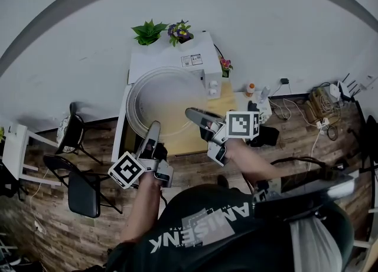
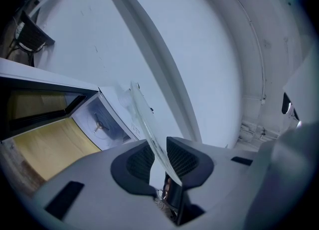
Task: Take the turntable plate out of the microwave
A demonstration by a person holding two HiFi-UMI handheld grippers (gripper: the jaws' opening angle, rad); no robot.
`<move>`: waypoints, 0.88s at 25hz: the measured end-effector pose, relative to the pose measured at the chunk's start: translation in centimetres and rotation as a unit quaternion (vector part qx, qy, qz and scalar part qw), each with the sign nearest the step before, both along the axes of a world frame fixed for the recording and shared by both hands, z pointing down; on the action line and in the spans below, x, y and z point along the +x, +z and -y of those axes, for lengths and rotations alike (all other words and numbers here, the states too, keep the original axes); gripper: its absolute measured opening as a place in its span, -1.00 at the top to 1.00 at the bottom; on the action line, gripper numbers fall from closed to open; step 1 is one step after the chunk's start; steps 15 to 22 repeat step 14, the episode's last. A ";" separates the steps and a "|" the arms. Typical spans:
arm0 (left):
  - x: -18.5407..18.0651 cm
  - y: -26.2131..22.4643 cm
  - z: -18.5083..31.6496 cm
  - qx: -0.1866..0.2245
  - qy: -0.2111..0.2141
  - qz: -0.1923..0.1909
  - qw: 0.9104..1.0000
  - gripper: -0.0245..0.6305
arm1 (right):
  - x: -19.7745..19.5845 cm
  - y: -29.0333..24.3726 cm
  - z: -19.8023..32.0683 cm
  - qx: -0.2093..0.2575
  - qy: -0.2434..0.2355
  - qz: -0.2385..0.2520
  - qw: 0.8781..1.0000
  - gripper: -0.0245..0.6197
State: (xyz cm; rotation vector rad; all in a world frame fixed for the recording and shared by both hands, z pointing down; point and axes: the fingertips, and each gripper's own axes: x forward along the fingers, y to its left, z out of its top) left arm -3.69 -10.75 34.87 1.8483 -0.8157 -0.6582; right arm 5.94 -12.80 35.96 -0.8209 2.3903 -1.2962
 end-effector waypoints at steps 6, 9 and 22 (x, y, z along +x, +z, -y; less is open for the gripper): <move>-0.1 0.3 0.1 -0.004 0.001 -0.002 1.000 0.68 | -0.8 -0.5 0.2 0.019 -0.015 0.021 0.999 0.59; -0.2 0.3 0.0 -0.007 0.000 -0.005 1.000 0.68 | -0.9 -0.5 0.1 0.017 -0.015 0.022 1.000 0.59; -0.3 0.4 -0.1 -0.009 0.000 -0.002 1.000 0.68 | -1.0 -0.4 0.1 0.019 -0.017 0.023 0.999 0.59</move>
